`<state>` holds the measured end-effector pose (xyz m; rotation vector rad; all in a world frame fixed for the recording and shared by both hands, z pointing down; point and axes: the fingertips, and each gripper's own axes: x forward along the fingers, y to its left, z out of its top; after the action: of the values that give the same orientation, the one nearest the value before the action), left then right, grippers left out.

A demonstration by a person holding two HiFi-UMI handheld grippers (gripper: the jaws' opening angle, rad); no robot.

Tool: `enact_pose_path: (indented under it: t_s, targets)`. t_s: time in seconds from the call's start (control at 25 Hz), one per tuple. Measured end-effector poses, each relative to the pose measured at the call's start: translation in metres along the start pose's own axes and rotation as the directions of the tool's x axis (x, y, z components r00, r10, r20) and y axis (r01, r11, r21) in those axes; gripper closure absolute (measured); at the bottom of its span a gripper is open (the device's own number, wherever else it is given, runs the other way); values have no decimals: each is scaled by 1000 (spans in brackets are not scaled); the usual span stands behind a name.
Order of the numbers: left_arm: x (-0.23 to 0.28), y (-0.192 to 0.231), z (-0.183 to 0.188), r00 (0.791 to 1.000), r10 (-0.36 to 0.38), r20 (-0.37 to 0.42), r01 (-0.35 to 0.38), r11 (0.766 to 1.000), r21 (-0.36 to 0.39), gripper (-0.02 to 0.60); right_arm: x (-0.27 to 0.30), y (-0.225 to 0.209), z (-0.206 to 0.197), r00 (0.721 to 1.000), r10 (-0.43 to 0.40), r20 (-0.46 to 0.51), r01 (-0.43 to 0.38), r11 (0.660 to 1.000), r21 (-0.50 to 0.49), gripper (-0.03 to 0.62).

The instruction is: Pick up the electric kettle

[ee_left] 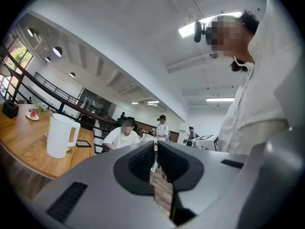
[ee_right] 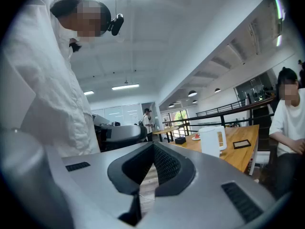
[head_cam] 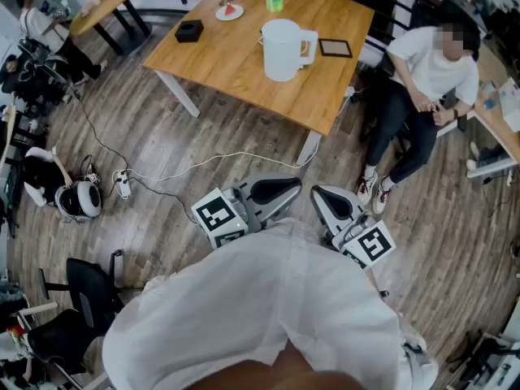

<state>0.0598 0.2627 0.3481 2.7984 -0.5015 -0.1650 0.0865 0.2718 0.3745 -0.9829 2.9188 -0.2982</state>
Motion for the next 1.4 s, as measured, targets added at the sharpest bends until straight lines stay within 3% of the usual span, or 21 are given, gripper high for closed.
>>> enact_pose_path:
  t_s: [0.56, 0.88, 1.4]
  targets:
    - [2, 0, 2, 1000, -4, -5, 4, 1000, -1, 555, 1, -3, 1, 1000, -4, -1, 4, 1000, 10, 580]
    - [10, 3, 0, 1000, -1, -7, 1, 1000, 0, 555, -2, -5, 12, 996, 47, 77, -49, 998, 32, 579]
    - [22, 18, 4, 999, 35, -15, -35, 999, 3, 555, 5, -29, 17, 995, 59, 84, -63, 997, 47, 579]
